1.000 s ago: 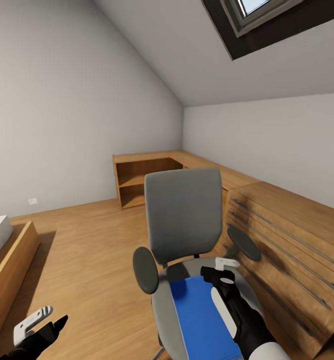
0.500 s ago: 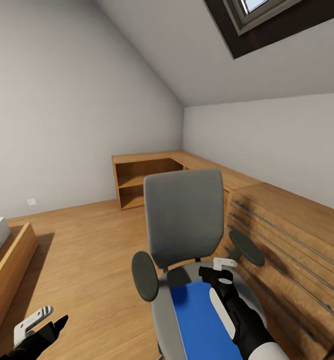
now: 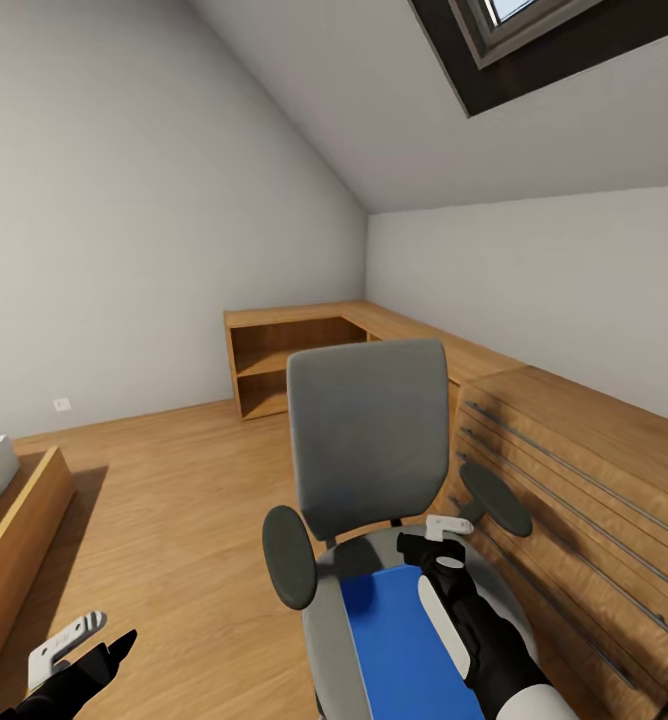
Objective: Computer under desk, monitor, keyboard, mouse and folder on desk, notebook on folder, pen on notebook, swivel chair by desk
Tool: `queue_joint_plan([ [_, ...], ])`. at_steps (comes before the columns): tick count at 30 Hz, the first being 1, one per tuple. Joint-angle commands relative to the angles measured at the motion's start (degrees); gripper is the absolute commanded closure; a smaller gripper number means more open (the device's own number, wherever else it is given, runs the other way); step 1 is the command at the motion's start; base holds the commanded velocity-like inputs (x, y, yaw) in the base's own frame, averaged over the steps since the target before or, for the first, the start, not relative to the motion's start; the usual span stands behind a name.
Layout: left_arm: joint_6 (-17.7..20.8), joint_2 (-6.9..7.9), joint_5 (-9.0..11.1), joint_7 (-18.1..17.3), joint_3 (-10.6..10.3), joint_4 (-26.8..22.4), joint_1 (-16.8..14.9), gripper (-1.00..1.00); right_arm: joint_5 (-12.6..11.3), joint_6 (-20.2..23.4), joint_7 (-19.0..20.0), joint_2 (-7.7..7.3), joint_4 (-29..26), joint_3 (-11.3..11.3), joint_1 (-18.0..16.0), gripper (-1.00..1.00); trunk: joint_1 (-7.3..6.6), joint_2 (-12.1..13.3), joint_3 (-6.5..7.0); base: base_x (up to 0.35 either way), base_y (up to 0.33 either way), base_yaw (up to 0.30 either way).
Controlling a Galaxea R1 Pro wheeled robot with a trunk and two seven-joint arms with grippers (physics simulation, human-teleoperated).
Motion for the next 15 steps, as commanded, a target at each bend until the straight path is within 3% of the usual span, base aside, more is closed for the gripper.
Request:
queue_joint_plan([
  [1,0.2,0.03,0.6,0.5,0.0,-0.1,0.0,-1.0,-0.5,0.2,-0.5,-0.02,-0.1,0.2,0.0,-1.0,0.0,0.0,-0.05,0.002,0.0,0.0],
  [11,0.2,0.02,0.8,0.5,0.1,-0.2,0.0,-1.0,-0.5,0.2,-0.6,-0.09,-0.1,2.2,-0.1,-1.0,0.0,0.0,-0.05,0.0,0.0,0.0],
  [15,0.2,-0.01,0.7,0.6,0.1,-0.2,0.0,-1.0,-0.5,0.2,-0.6,-0.1,-0.1,2.5,0.0,-1.0,0.88,-1.6,-0.77,0.0,0.0,0.0],
])
